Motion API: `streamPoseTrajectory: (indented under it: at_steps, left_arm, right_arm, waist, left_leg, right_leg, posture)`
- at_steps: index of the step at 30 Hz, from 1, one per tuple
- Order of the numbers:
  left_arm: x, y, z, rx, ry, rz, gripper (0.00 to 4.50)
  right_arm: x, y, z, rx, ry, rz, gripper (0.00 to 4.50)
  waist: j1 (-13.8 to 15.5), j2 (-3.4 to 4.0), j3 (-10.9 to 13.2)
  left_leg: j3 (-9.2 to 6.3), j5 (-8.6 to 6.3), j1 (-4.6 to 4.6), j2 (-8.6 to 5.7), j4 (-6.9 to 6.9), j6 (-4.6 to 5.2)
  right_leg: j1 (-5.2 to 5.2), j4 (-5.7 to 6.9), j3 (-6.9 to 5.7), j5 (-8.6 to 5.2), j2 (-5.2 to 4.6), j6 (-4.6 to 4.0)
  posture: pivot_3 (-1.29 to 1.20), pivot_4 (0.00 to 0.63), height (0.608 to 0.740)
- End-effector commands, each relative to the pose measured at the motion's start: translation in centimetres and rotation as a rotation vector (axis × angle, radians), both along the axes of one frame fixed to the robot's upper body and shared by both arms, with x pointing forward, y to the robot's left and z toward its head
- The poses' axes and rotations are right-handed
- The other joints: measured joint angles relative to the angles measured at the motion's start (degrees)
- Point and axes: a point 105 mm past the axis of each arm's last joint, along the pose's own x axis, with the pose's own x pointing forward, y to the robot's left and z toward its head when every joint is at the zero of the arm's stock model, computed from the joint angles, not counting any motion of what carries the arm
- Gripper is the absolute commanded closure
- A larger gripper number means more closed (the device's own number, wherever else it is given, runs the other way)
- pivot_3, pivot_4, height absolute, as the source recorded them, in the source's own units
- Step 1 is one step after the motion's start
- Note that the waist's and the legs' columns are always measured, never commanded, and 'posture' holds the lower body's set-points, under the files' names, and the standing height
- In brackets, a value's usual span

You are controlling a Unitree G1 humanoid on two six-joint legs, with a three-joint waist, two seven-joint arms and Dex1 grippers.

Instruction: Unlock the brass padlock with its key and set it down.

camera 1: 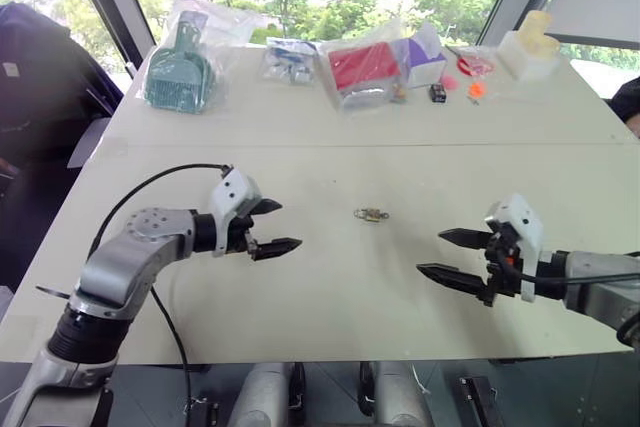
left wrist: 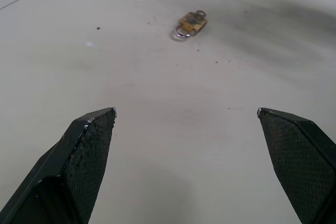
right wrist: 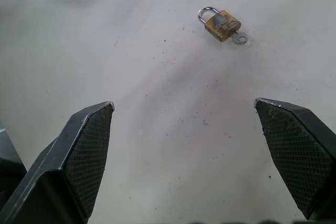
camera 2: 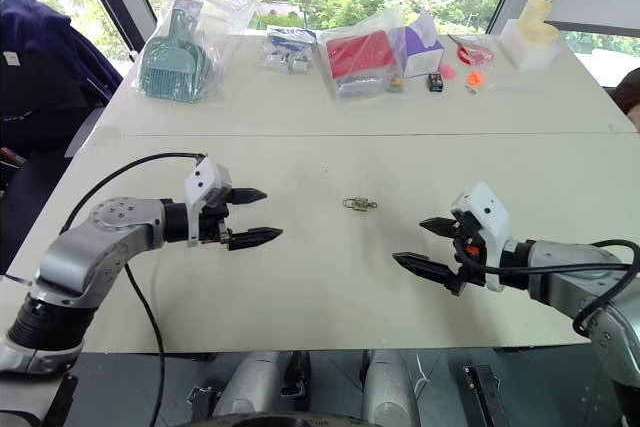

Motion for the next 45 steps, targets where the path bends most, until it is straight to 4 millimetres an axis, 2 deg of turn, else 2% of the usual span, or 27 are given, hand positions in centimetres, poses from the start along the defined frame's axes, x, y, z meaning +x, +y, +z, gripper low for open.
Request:
streamPoseTrajectory:
  at_steps: [1, 13, 18, 25, 29, 33, 38, 45]
  left_arm:
    - [-0.1, -0.1, 1.3, -0.025, -0.064, 0.0, 0.0]
    - [0.1, 0.1, 1.2, 0.006, -0.052, -0.005, 0.0]
    - [1.7, 0.4, 2.0, 0.063, -0.118, 0.035, 0.0]
    - [3.9, -0.6, 3.7, 0.15, -0.176, -0.138, 0.0]
    - [5.1, -2.8, 3.2, 0.29, -0.197, -0.322, 0.0]
    - [6.9, -7.0, 3.3, 0.298, -0.175, -0.435, 0.0]
    - [6.8, -11.7, 1.8, 0.346, -0.106, -0.595, 0.0]
    - [7.2, -15.6, -0.7, 0.453, -0.089, -0.629, 0.0]
  right_arm:
    - [0.2, 0.3, 0.7, 0.006, -0.036, 0.016, 0.05]
    - [0.2, 0.4, 0.5, 0.009, -0.037, 0.012, 0.05]
    - [0.3, 0.5, 0.4, 0.018, -0.038, 0.001, 0.05]
    - [1.6, 0.2, 1.4, 0.013, -0.083, -0.047, 0.05]
    - [1.6, -0.7, 2.0, 0.024, -0.101, -0.097, 0.05]
    - [1.4, -0.3, 1.1, 0.031, -0.1, -0.123, 0.05]
    - [1.0, 0.4, 0.8, 0.067, -0.122, -0.174, 0.05]
    - [0.2, 0.3, 0.5, 0.085, -0.143, -0.253, 0.05]
  waist:
    - [0.0, 0.0, 0.0]
    - [0.0, 0.0, 0.0]
    - [0.1, 0.0, 0.0]
    - [0.1, -0.01, 0.0]
    - [0.6, -0.01, 0.0]
    - [1.8, -0.05, 0.0]
    - [1.4, -0.06, 0.0]
    - [1.5, -0.12, 0.1]
  left_leg:
    - [0.0, 0.0, 0.0, 0.0, 0.0, 0.0]
    - [0.0, 0.0, 0.0, 0.0, 0.0, -0.01]
    - [0.0, 0.0, 0.0, -0.01, 0.0, -0.01]
    - [0.03, 0.06, 0.0, -0.01, 0.0, 0.06]
    - [0.07, 0.09, -0.03, -0.03, 0.0, 0.1]
    - [0.07, 0.09, -0.04, -0.03, 0.08, 0.17]
    - [0.1, -0.01, -0.17, -0.04, 0.21, 0.38]
    - [0.1, -0.02, -0.17, -0.02, 0.24, 0.43]
  right_leg:
    - [0.0, 0.0, 0.0, 0.0, 0.0, 0.0]
    - [0.01, 0.0, 0.0, 0.0, 0.0, 0.0]
    - [0.01, 0.0, 0.0, 0.0, 0.0, 0.0]
    - [0.0, 0.01, -0.01, 0.0, 0.02, 0.0]
    - [-0.01, -0.03, -0.01, 0.0, 0.01, 0.0]
    - [0.03, -0.02, -0.01, 0.01, 0.0, 0.0]
    - [-0.02, -0.03, -0.01, 0.01, -0.01, 0.01]
    - [-0.04, 0.02, -0.01, 0.01, 0.01, 0.02]
  posture:
    - [0.0, 0.15, 0.735]
    - [0.0, 0.15, 0.735]
    - [0.0, 0.15, 0.735]
    - [0.0, 0.15, 0.735]
    - [0.0, 0.15, 0.735]
    - [0.0, 0.15, 0.735]
    - [0.0, 0.15, 0.735]
    - [0.0, 0.15, 0.735]
